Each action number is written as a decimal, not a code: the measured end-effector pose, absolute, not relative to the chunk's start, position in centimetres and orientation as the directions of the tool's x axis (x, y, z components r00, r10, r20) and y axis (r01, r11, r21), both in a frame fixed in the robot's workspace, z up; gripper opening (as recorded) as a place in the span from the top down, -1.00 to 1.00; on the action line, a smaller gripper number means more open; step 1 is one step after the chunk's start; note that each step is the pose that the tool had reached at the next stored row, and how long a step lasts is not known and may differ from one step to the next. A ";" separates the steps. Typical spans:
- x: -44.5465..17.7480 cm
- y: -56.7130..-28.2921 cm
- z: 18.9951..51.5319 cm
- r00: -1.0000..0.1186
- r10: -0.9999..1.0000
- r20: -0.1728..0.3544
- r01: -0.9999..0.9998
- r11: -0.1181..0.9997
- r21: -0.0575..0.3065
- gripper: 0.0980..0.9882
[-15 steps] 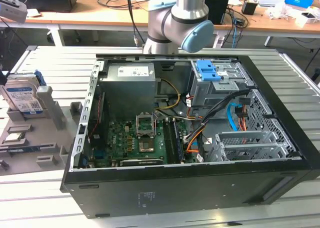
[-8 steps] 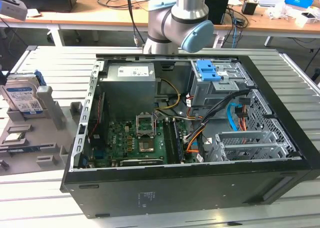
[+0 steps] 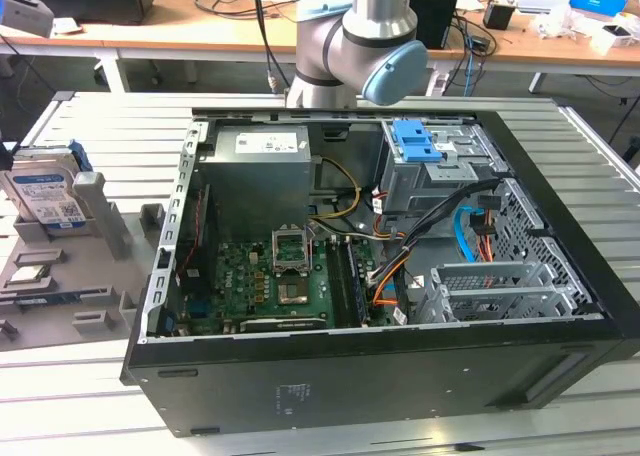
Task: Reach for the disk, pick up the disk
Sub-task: 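Pick up the disk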
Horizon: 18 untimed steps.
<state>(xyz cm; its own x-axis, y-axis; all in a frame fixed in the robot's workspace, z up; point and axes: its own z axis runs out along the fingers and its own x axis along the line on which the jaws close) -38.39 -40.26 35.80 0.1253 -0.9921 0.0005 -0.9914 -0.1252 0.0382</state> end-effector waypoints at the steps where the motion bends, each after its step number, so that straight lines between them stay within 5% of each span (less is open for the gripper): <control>1: -38.4 -40.3 35.8 0.137 -0.991 0.000 -0.990 -0.137 0.038 0.98; 18: -38.4 -40.3 35.8 0.335 -0.942 0.001 -0.941 -0.335 0.038 0.98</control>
